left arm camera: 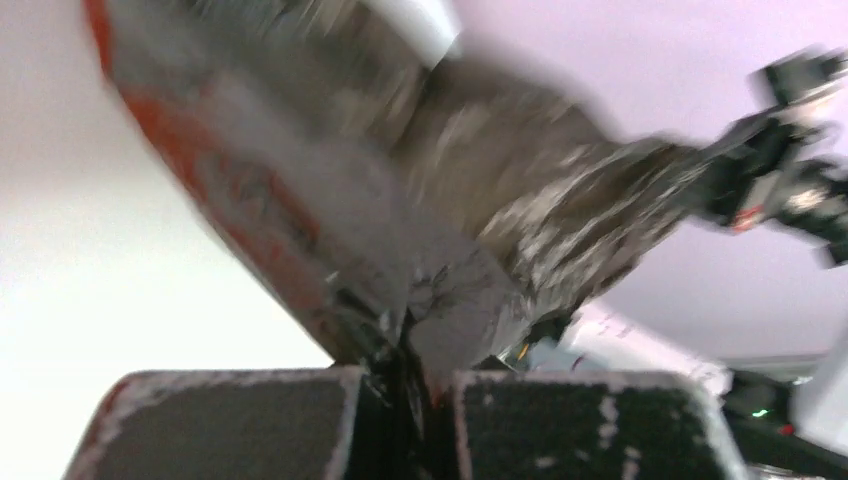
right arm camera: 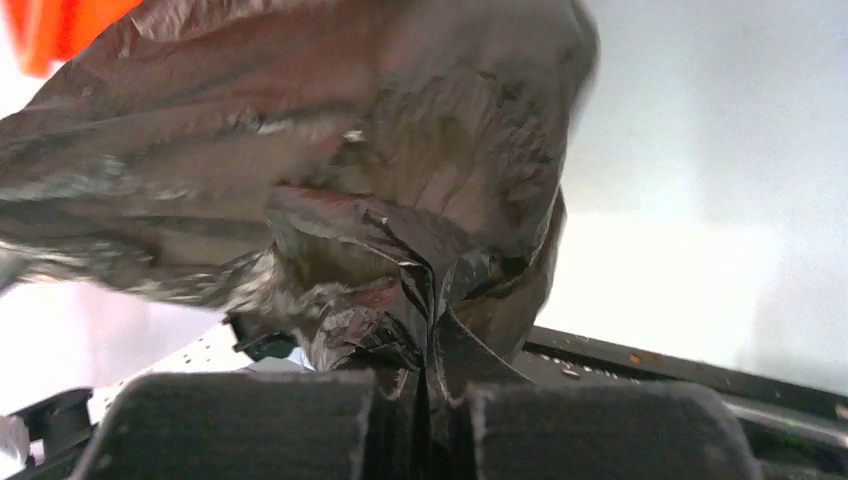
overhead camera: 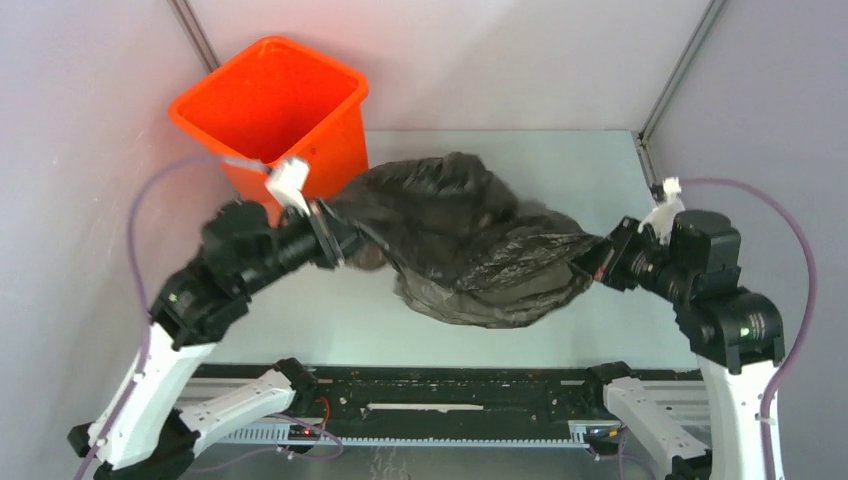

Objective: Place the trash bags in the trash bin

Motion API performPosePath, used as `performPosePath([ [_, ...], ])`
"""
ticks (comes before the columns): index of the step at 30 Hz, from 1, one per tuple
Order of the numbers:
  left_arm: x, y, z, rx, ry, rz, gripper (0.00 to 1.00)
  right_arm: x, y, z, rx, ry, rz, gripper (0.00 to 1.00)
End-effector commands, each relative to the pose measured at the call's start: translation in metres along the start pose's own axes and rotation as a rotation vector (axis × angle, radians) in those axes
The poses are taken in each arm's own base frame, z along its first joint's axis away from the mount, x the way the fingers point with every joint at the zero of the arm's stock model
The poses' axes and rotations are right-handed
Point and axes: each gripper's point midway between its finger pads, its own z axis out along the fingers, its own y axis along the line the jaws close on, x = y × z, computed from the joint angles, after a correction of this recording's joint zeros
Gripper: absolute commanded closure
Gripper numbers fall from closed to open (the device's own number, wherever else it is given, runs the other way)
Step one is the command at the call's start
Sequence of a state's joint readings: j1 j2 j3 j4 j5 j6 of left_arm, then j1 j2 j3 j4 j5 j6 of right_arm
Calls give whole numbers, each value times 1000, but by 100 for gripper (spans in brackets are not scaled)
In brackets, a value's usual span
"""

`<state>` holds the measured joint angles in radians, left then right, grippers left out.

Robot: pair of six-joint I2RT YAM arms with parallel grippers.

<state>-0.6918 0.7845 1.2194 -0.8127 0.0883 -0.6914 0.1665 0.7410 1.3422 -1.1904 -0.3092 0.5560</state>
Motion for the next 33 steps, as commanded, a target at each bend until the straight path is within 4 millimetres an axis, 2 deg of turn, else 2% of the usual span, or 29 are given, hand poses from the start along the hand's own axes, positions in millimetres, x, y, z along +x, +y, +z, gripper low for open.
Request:
performPosePath([
  [1, -92, -52, -12, 19, -178, 77, 100, -34, 45, 2, -110, -10, -51, 100],
  [3, -129, -94, -40, 131, -258, 101, 100, -51, 61, -18, -119, -64, -84, 100],
  [5, -153, -128, -75, 251, -343, 111, 100, -66, 72, -41, -118, -120, -112, 100],
  [6, -157, -133, -87, 276, -374, 107, 100, -69, 75, -50, -120, -136, -120, 100],
  [7, -157, -130, -92, 268, -395, 98, 100, -69, 76, -54, -121, -144, -123, 100],
  [9, -146, -99, -85, 167, -411, 70, 100, -60, 69, -51, -116, -124, -123, 100],
  [11, -123, -56, -71, 17, -366, 9, 100, -41, 56, -40, -102, -69, -99, 100],
  [12, -111, -47, -68, -2, -331, -7, 100, -31, 54, -37, -114, -34, -85, 100],
  [13, -103, -47, -67, 14, -306, -16, 100, -23, 55, -35, -136, -6, -74, 100],
  [14, -98, -52, -68, 49, -294, -27, 100, -16, 55, -33, -155, 13, -63, 100],
  [17, -90, -82, -64, 232, -255, -68, 100, -8, 57, -33, -198, 15, -25, 100],
  [21, -79, -126, -27, 430, -120, -174, 100, -4, 83, -27, -345, 48, 45, 100],
  [23, -78, -145, -12, 458, -86, -175, 100, -7, 97, -26, -396, 43, 53, 100],
  [25, -81, -159, 1, 467, -66, -175, 100, -11, 106, -24, -415, 33, 42, 96],
  [29, -88, -188, 19, 518, -25, -160, 100, -11, 129, -12, -461, 59, 27, 93],
  [33, -87, -205, 37, 538, 21, -176, 100, -15, 162, -4, -517, 51, -2, 88],
])
